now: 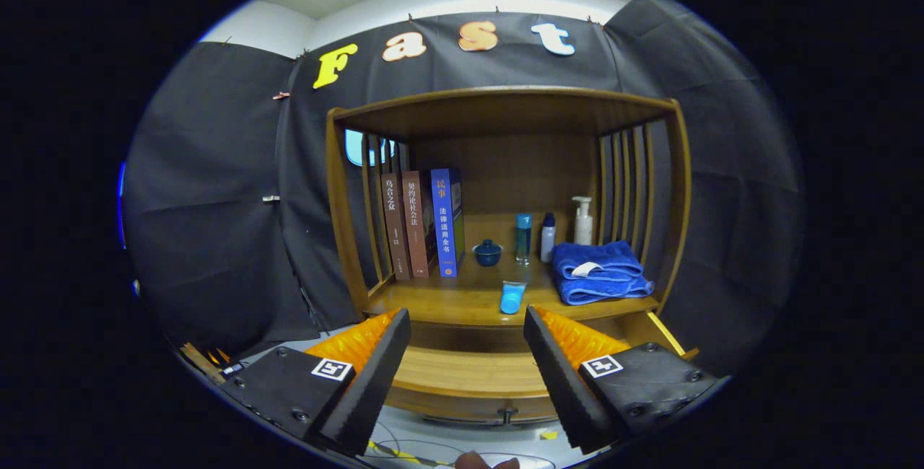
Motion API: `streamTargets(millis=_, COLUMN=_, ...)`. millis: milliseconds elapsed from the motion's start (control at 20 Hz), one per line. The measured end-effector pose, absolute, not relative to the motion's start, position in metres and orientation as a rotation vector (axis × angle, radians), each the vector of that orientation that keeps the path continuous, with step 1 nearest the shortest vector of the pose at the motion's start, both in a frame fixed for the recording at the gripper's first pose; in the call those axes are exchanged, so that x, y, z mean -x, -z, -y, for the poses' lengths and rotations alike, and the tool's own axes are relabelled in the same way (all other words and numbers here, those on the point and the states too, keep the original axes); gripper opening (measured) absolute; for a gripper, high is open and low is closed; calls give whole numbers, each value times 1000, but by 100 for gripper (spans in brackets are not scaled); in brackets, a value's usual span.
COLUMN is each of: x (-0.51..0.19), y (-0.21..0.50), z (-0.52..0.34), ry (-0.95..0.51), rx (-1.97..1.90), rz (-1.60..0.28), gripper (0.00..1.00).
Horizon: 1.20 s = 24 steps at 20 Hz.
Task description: Pull open the drawer, take out the items inside it, and place them on the countertop above the cabinet.
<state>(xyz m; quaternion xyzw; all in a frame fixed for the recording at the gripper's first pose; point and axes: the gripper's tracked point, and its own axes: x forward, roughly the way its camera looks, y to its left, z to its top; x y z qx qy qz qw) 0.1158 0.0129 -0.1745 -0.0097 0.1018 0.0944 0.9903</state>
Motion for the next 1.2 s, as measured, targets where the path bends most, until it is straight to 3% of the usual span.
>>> streamTargets(millis=350, x=-55, y=276, z=-15, ry=-185, rx=9, rz=-302, gripper=99)
streamTargets(millis=800, x=-94, y=348, z=-9, ry=-136, rx=35, rz=-353, gripper=100)
streamTargets(millis=1200, x=-124, y=361, z=-1, ry=-47, rx=34, rz=-352, gripper=99)
